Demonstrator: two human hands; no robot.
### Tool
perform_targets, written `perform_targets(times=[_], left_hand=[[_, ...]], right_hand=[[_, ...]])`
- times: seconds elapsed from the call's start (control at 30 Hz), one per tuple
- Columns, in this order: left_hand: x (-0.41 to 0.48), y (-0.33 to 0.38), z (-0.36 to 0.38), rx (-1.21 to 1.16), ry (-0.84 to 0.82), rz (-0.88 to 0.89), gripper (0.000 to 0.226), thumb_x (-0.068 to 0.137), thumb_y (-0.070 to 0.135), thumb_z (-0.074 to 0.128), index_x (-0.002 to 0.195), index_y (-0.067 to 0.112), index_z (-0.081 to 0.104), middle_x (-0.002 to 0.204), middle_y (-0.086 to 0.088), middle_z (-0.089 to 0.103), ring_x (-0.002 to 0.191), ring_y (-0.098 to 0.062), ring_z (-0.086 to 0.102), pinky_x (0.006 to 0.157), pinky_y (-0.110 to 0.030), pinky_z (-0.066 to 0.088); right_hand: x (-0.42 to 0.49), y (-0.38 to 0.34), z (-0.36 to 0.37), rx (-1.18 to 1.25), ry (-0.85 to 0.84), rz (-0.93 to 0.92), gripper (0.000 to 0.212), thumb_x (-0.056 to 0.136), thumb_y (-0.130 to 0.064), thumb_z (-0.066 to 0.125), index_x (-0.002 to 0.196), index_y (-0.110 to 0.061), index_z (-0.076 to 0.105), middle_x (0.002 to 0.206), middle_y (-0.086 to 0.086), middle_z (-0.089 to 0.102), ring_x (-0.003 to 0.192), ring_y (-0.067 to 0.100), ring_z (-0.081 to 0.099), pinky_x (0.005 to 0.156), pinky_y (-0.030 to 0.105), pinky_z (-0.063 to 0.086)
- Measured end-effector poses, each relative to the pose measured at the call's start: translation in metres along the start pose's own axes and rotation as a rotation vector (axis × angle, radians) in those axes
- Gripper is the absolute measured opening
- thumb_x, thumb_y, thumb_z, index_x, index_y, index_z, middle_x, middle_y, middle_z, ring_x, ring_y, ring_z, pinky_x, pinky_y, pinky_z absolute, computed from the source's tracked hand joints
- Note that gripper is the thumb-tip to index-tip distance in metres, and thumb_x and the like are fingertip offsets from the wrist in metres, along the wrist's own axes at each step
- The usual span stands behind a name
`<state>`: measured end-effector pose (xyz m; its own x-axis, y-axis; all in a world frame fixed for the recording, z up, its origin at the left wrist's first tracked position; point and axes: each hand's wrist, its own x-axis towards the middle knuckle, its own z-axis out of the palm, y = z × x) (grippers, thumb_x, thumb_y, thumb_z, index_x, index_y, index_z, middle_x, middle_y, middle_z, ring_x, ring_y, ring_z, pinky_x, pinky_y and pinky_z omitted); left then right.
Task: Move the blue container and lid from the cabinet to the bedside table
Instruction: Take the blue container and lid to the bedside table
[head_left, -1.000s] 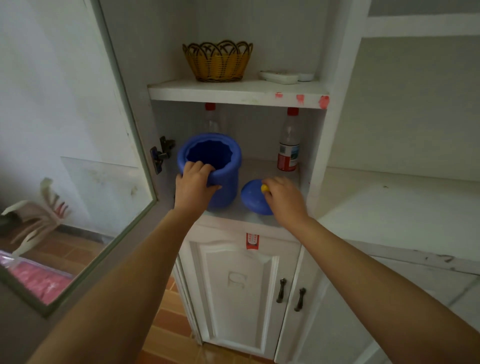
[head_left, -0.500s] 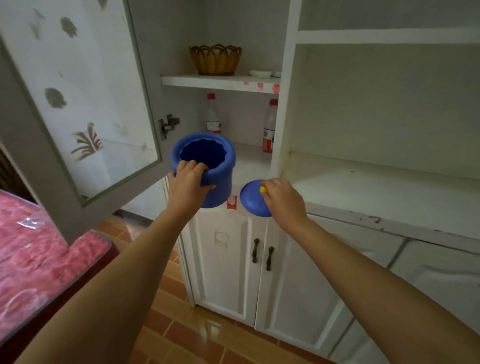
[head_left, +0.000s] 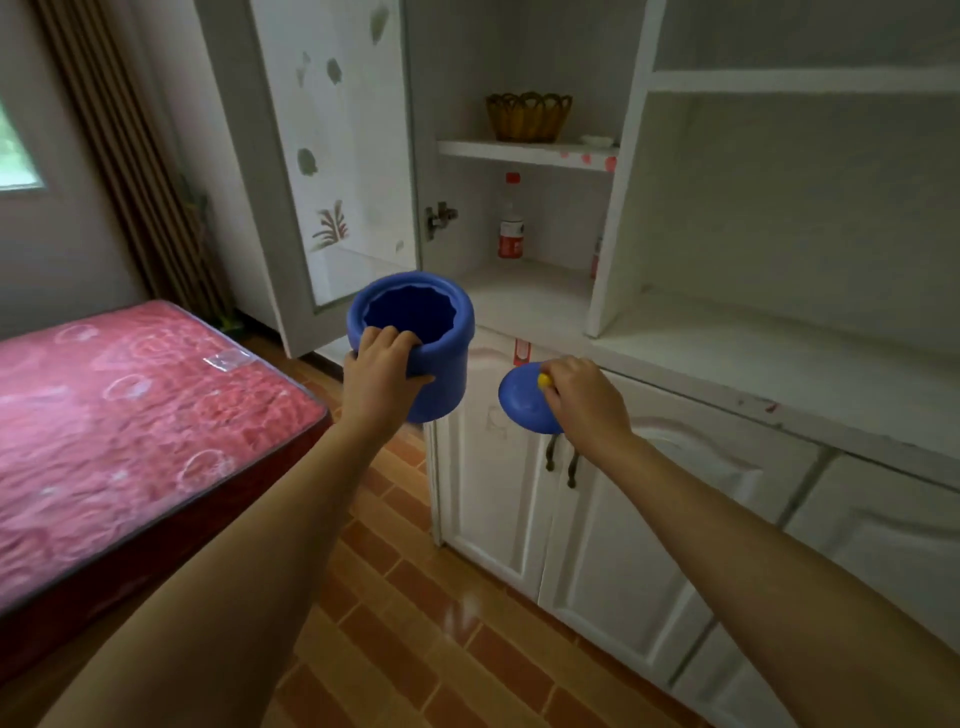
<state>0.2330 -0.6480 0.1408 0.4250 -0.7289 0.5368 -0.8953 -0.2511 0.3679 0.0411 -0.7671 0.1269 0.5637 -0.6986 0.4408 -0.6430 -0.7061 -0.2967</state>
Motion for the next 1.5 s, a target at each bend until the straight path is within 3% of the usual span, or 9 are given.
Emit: perform_targets(times=[0.33, 0.5, 0.93, 1.27, 1.5], left_hand=[[-0.108, -0.095, -0.117, 0.143, 0.118, -0.204, 0.032, 0.072, 0.013, 0.071, 0.099, 0.003, 0.059, 0.104, -0.017, 0.059, 0.108, -0.034, 0.046, 0.085, -0.044, 0.040], [-0.178, -0.142, -0.190, 0.299, 0.149, -0.349, 0.035, 0.069, 0.016, 0.073, 0.098, 0.002, 0.059, 0.099, -0.018, 0.060, 0.105, -0.036, 0.048, 0.078, -0.046, 0.041], [-0.385, -0.205, -0.339, 0.547, 0.287, -0.777, 0.029, 0.070, 0.012, 0.072, 0.093, 0.003, 0.056, 0.096, -0.016, 0.057, 0.103, -0.034, 0.047, 0.083, -0.053, 0.043], [-0.496, -0.207, -0.391, 0.754, 0.422, -1.171, 0.026, 0.077, 0.020, 0.067, 0.097, 0.009, 0.056, 0.106, -0.012, 0.058, 0.110, -0.031, 0.045, 0.086, -0.047, 0.039], [-0.518, -0.215, -0.391, 0.802, 0.489, -1.324, 0.026, 0.077, 0.020, 0.068, 0.097, 0.008, 0.056, 0.104, -0.012, 0.059, 0.109, -0.031, 0.046, 0.086, -0.050, 0.041]], right_hand=[[-0.029, -0.144, 0.044, 0.119, -0.075, -0.248, 0.022, 0.090, -0.007, 0.041, 0.100, 0.000, 0.059, 0.104, 0.021, 0.064, 0.097, 0.036, 0.055, 0.074, 0.040, 0.045], [-0.058, -0.241, 0.071, 0.184, -0.143, -0.442, 0.019, 0.088, -0.008, 0.047, 0.099, 0.001, 0.059, 0.104, 0.026, 0.063, 0.100, 0.039, 0.055, 0.084, 0.043, 0.044], [-0.168, -0.472, 0.112, 0.427, -0.364, -0.852, 0.022, 0.090, -0.011, 0.045, 0.108, -0.003, 0.056, 0.111, 0.022, 0.060, 0.104, 0.040, 0.053, 0.079, 0.048, 0.049], [-0.242, -0.583, 0.125, 0.562, -0.491, -1.177, 0.019, 0.090, -0.013, 0.046, 0.103, -0.002, 0.056, 0.107, 0.021, 0.060, 0.104, 0.038, 0.053, 0.078, 0.045, 0.045], [-0.251, -0.617, 0.147, 0.583, -0.521, -1.313, 0.017, 0.089, -0.011, 0.048, 0.098, 0.001, 0.057, 0.102, 0.024, 0.062, 0.099, 0.040, 0.055, 0.075, 0.046, 0.046]])
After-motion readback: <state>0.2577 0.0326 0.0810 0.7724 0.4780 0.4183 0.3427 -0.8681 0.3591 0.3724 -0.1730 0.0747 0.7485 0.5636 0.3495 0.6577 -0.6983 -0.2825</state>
